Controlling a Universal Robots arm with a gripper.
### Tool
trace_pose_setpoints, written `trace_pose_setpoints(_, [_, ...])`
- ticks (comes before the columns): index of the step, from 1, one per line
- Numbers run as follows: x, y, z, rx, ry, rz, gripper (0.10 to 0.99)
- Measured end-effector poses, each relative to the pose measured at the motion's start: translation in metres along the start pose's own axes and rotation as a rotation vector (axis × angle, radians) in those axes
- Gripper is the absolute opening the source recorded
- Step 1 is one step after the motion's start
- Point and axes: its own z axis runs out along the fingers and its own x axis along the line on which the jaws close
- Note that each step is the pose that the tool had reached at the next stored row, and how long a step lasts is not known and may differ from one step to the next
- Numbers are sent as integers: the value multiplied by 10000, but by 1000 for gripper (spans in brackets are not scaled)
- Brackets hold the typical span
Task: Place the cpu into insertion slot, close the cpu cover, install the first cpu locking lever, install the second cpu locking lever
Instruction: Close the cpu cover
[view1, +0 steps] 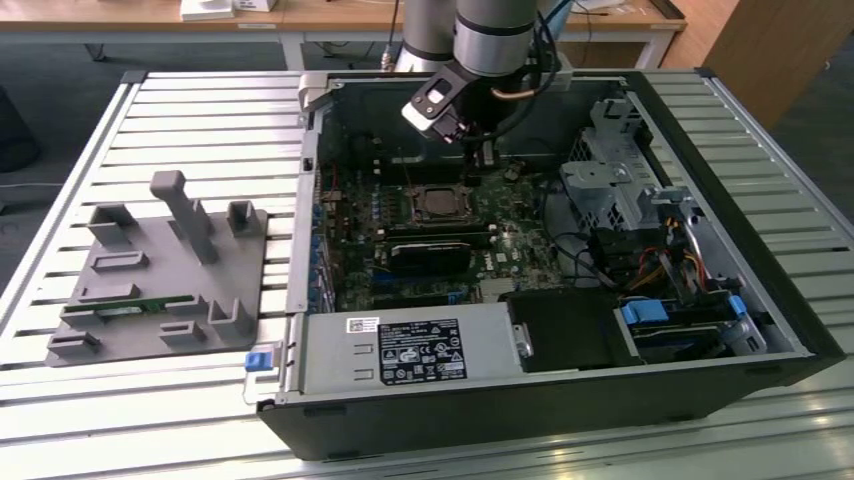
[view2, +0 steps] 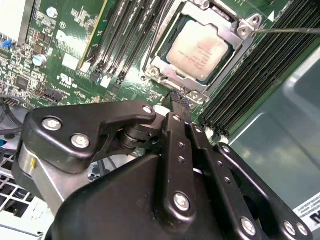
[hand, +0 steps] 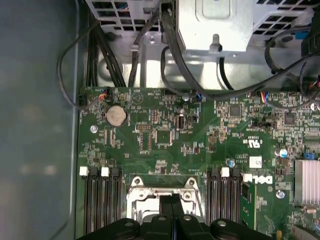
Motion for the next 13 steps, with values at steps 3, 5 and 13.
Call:
trace_pose_setpoints(3, [0, -44, -1, 0, -1, 0, 106])
trace_pose_setpoints(5, [0, -68, -1, 0, -1, 0, 106])
trace_pose_setpoints(13, [-1, -172, 0, 0, 0, 0, 106])
